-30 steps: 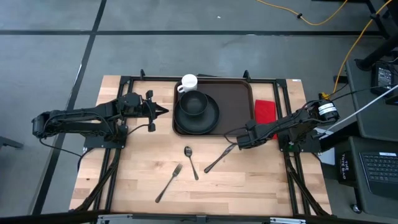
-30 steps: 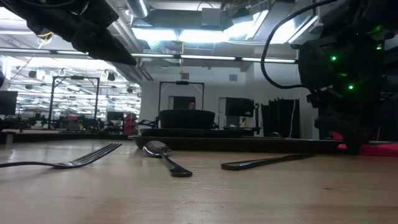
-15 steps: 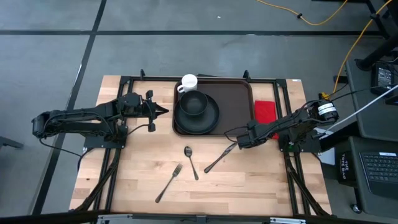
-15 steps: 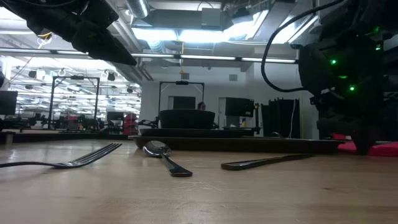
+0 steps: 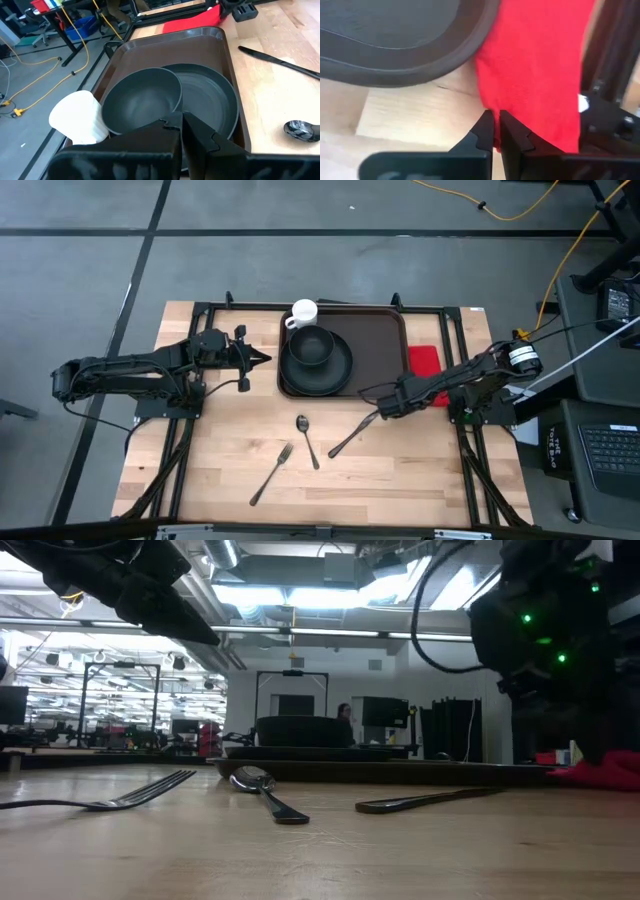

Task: Set up tray
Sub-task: Put the red napkin on the brown tray to the right of the black plate

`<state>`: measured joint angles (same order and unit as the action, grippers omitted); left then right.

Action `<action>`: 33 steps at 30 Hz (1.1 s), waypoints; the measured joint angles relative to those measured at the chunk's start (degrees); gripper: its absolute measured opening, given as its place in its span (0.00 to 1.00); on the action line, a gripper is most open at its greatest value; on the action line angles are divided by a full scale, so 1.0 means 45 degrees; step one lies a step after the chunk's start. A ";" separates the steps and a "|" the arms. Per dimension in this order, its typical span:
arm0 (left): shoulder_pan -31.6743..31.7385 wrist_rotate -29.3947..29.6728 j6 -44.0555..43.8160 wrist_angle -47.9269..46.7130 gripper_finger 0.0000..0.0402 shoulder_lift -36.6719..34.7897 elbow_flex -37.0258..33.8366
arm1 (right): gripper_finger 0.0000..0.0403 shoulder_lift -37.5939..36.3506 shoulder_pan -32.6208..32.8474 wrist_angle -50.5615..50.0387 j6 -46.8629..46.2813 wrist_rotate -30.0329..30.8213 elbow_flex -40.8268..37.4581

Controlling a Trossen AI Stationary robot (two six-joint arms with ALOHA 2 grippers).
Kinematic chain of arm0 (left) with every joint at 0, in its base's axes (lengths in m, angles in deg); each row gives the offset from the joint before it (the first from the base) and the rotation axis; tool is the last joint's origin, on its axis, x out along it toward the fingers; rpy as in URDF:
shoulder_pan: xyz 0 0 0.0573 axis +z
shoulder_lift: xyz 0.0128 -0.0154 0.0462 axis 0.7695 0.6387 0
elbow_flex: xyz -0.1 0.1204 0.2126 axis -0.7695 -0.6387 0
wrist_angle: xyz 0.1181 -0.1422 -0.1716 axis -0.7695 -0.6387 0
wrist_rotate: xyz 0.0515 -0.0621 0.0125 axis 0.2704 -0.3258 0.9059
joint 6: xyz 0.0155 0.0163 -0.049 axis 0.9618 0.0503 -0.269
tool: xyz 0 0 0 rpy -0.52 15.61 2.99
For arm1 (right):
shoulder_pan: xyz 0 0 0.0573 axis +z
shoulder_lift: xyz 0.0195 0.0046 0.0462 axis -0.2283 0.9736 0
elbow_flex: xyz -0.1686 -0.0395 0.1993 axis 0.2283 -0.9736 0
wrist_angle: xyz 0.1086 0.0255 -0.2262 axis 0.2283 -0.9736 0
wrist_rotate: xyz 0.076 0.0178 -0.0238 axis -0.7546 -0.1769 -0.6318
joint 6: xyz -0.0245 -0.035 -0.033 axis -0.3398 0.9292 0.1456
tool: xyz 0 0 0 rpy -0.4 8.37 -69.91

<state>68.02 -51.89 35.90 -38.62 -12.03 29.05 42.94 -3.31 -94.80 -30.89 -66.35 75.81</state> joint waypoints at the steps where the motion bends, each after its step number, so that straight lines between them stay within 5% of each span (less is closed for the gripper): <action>1: 0.0000 0.0000 0.0000 0.0002 0.01 -0.0002 0.0000 | 0.04 0.0000 0.0000 -0.0264 -0.0004 0.0012 0.0209; 18: 0.0000 0.0000 0.0000 -0.0001 0.01 -0.0003 0.0000 | 0.04 -0.0041 0.0344 -0.4992 -0.0682 0.0892 0.3493; 33: 0.0000 0.0000 -0.0005 -0.0003 0.01 0.0002 0.0000 | 0.04 -0.0145 0.1015 -0.4872 -0.0699 0.1567 0.4727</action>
<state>68.02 -51.89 35.87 -38.63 -12.02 29.05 42.29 1.26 -116.72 -34.03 -59.29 97.08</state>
